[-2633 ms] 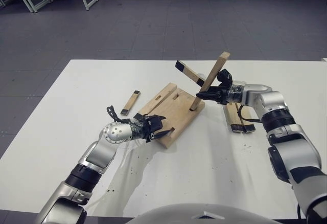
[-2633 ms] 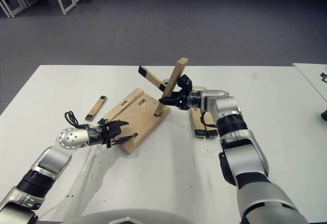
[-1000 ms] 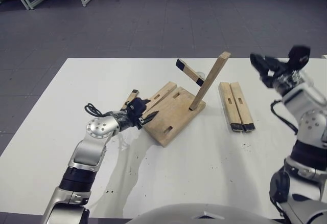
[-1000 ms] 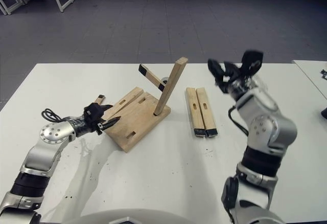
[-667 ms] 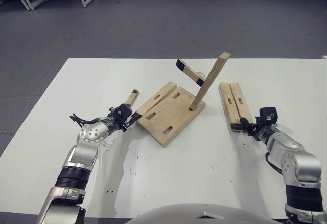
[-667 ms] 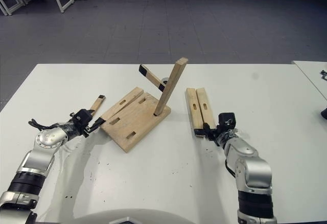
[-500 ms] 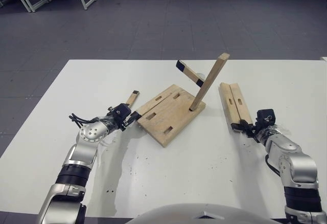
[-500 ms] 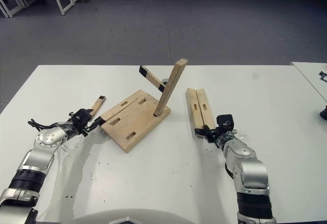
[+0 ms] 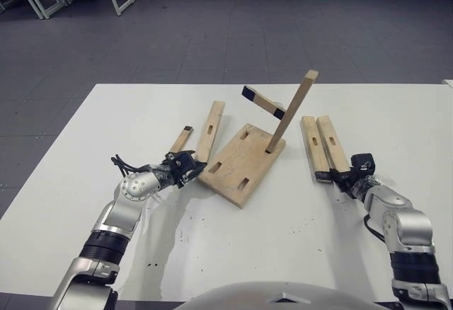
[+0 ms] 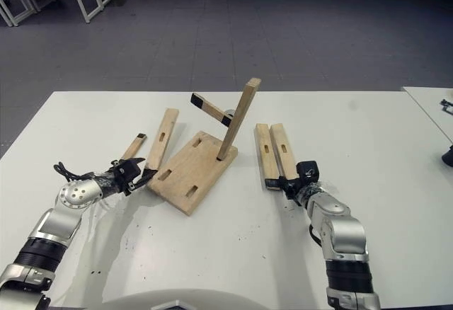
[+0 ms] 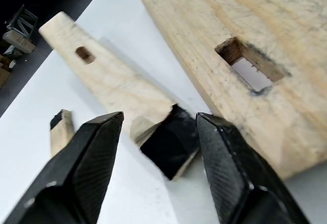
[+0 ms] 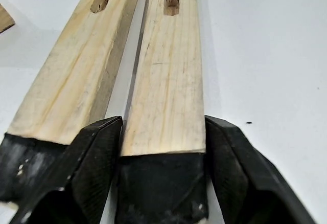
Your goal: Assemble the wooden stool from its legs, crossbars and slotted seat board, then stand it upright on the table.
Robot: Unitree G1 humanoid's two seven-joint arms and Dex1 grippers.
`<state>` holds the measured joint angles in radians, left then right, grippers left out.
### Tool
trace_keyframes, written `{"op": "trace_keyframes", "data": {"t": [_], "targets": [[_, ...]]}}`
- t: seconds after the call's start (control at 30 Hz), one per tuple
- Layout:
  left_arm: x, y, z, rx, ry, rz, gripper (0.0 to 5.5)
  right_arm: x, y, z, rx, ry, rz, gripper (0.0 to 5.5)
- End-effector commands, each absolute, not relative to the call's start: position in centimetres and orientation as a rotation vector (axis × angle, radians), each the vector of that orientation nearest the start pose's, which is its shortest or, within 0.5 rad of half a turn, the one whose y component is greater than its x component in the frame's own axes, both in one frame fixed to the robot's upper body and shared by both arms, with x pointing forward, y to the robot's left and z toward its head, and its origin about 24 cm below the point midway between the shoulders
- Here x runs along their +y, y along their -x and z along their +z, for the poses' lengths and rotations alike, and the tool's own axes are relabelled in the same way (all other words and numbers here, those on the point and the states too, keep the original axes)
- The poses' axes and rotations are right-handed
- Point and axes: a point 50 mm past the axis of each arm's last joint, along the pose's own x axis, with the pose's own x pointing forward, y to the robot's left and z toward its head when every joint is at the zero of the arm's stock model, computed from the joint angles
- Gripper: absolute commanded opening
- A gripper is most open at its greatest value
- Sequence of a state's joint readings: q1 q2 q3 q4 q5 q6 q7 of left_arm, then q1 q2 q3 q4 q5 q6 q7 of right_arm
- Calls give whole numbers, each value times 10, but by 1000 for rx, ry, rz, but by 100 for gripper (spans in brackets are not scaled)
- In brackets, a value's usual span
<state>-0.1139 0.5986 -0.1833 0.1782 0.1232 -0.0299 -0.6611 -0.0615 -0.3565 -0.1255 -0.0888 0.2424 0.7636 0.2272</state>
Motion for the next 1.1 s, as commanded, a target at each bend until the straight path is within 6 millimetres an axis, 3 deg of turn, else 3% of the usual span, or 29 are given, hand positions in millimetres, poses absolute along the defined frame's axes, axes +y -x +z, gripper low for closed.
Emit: {"op": "trace_keyframes", "data": {"t": [0.03,0.13,0.27,0.4,0.47,0.57,0.67,0.73,0.83,0.97,1.1], "targets": [[200,-240,29,373,-701,-909,264,-232,-247,15,654,-88,74,212],[192,-231,34,394,-715,-995,264,-239,-260,32,547,-122,45,201],[167,-231,33,368,-670,-1041,264,-239,-285,87,260,-185,100,201],[132,-232,25,340,-631,-1124,264,-225,-304,162,-38,-289,252,201],[118,-231,24,322,-607,-1174,264,-215,-309,191,-124,-338,343,201],[85,-238,28,245,-535,-1231,264,-196,-312,216,-165,-374,528,201],[59,-249,29,182,-490,-1233,264,-182,-313,214,-120,-398,676,201],[58,-252,33,153,-448,-1205,264,-178,-310,203,-79,-415,751,201],[82,-246,46,154,-321,-1145,264,-178,-303,187,-15,-451,839,201],[128,-233,98,136,247,-1044,264,-181,-285,178,52,-529,1025,201],[145,-236,138,71,674,-1090,314,-178,-267,171,125,-561,1188,201]]}}
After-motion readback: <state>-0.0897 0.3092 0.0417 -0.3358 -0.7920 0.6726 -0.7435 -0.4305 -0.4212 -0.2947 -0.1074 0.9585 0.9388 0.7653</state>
